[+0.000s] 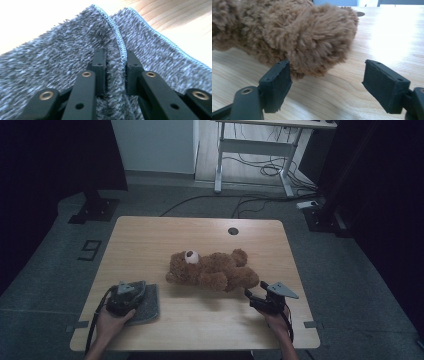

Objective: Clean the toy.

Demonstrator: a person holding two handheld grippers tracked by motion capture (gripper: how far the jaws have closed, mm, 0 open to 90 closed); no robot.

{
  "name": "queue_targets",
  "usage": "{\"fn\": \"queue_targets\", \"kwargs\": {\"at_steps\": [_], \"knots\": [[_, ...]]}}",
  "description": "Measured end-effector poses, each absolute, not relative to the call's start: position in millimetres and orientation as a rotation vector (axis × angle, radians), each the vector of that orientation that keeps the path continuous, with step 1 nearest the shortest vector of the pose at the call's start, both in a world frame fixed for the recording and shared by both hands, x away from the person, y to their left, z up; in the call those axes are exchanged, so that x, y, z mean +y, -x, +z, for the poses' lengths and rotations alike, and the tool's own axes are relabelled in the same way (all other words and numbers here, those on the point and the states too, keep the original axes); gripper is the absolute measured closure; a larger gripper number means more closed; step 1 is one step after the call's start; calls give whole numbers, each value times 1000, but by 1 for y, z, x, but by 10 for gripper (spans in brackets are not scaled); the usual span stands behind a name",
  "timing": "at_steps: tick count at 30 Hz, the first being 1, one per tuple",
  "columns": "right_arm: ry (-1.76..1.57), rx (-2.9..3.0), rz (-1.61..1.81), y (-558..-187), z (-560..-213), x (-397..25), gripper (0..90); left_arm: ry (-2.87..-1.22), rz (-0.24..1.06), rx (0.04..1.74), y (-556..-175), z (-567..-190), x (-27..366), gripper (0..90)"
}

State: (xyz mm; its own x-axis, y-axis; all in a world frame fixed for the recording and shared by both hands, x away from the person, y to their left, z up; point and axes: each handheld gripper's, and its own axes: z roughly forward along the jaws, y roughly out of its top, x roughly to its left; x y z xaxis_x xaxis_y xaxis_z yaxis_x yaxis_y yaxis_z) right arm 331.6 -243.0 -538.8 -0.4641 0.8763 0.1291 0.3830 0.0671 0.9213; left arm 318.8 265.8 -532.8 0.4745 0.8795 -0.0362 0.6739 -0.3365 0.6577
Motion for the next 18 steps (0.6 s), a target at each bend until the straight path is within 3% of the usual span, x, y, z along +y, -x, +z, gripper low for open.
{"fn": "queue_targets", "kwargs": {"at_steps": [3, 7, 18], "knots": [[-1223, 1901, 1396, -328, -536, -239, 188, -2105, 430, 1243, -317, -526, 258, 527], [-1164, 1937, 1408, -318, -533, -236, 169, -2041, 461, 1147, -309, -504, 243, 386], [-1101, 1954, 1457, -298, -525, -238, 174, -1960, 423, 1038, -289, -486, 214, 339]]}}
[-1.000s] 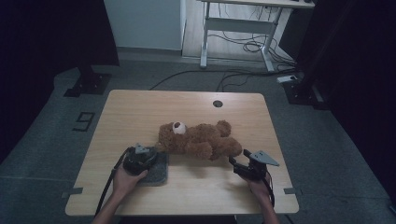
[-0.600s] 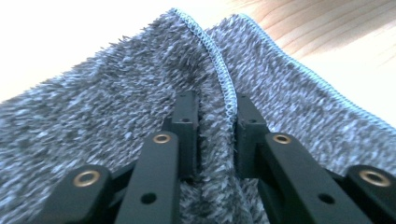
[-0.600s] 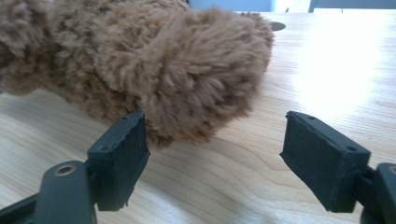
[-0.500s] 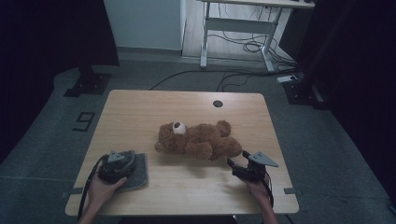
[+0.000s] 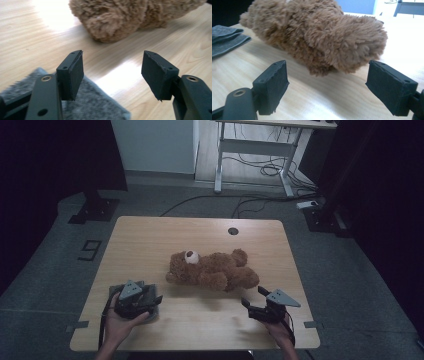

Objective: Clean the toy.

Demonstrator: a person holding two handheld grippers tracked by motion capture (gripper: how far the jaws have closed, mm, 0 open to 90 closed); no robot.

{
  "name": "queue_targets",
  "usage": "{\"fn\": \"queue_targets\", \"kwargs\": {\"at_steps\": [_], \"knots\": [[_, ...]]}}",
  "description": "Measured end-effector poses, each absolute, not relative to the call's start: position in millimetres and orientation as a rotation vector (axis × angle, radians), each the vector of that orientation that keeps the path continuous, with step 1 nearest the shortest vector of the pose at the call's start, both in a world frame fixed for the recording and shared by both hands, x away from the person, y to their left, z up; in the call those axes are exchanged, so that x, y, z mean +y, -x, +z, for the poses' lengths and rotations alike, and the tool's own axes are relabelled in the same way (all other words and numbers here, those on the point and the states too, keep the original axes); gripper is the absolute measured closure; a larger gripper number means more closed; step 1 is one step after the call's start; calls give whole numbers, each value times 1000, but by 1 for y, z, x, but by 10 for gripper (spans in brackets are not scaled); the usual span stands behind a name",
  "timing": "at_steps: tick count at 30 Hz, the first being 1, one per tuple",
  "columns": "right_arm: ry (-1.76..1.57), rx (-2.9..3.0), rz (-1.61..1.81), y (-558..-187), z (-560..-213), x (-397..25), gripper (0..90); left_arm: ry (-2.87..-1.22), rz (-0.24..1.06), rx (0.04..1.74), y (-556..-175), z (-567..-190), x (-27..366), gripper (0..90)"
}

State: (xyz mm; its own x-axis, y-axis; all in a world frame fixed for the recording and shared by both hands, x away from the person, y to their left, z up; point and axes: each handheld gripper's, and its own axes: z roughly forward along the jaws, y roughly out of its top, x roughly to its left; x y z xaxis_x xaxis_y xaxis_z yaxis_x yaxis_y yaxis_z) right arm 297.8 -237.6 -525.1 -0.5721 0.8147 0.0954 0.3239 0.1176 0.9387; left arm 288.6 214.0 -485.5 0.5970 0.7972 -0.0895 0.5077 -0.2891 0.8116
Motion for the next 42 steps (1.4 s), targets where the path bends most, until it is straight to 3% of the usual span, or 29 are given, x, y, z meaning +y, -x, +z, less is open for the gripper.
{"fn": "queue_targets", "kwargs": {"at_steps": [10, 42], "knots": [[-1068, 2013, 1455, -271, -535, -246, 224, -2011, 331, 998, -271, -501, 197, 325], [-1050, 2026, 1409, -274, -543, -246, 243, -2013, 349, 1002, -267, -504, 203, 335]]}}
